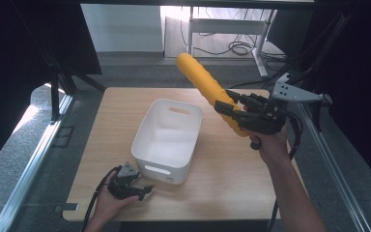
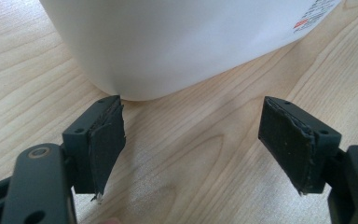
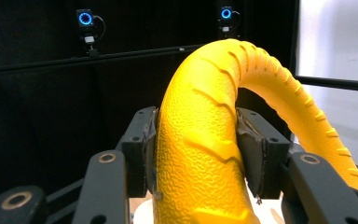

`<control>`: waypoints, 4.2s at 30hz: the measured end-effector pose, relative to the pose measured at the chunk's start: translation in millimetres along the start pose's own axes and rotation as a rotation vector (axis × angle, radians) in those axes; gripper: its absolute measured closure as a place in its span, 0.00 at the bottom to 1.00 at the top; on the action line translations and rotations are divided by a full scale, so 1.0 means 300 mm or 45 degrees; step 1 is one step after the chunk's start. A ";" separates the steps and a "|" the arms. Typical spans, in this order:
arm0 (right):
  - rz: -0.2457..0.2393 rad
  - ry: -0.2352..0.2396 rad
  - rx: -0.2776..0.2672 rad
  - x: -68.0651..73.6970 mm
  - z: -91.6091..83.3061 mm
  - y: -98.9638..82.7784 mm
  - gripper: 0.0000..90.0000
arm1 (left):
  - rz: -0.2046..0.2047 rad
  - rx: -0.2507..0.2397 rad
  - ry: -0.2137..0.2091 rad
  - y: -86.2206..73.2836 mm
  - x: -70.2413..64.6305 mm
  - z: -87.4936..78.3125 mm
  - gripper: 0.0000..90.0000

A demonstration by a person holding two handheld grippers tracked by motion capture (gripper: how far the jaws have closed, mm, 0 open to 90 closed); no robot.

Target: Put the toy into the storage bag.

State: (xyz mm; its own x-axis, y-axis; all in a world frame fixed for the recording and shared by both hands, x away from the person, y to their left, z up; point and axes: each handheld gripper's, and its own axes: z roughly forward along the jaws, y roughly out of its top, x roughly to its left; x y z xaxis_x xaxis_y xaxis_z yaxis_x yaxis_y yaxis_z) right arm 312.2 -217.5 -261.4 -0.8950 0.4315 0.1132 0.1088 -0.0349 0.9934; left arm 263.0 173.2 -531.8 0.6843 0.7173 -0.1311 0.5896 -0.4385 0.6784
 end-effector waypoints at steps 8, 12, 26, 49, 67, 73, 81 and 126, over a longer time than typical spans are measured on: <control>0.013 0.040 0.005 0.032 0.082 -0.005 0.57 | -0.004 0.000 0.003 0.001 -0.001 0.001 0.25; 0.021 0.068 0.007 0.044 0.117 -0.014 0.57 | -0.004 0.001 0.002 0.001 0.000 0.000 0.25; 0.047 0.121 0.010 0.083 0.208 -0.037 0.57 | -0.009 0.001 0.000 -0.001 0.001 -0.002 0.25; 0.112 0.156 0.045 0.098 0.323 -0.099 0.57 | -0.009 0.004 0.009 -0.004 0.007 -0.005 0.25; 0.159 0.143 0.051 0.116 0.369 -0.143 0.56 | -0.009 0.002 0.008 -0.004 0.007 -0.006 0.25; 0.187 0.137 0.051 0.103 0.384 -0.166 0.55 | -0.004 0.003 0.008 -0.004 0.009 -0.009 0.25; 0.168 0.147 0.066 0.106 0.379 -0.175 0.55 | -0.008 0.003 0.012 -0.005 0.008 -0.009 0.25; 0.141 0.027 0.218 0.059 0.301 -0.286 0.53 | -0.010 0.005 0.006 -0.005 0.003 -0.003 0.25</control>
State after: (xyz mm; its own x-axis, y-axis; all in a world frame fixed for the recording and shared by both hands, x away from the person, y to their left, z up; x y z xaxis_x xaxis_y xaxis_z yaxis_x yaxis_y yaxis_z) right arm 326.1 -125.4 -346.1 -0.8823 0.4142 0.2237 0.2774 0.0735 0.9579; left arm 262.4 174.9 -532.2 0.6776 0.7233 -0.1334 0.5969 -0.4349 0.6742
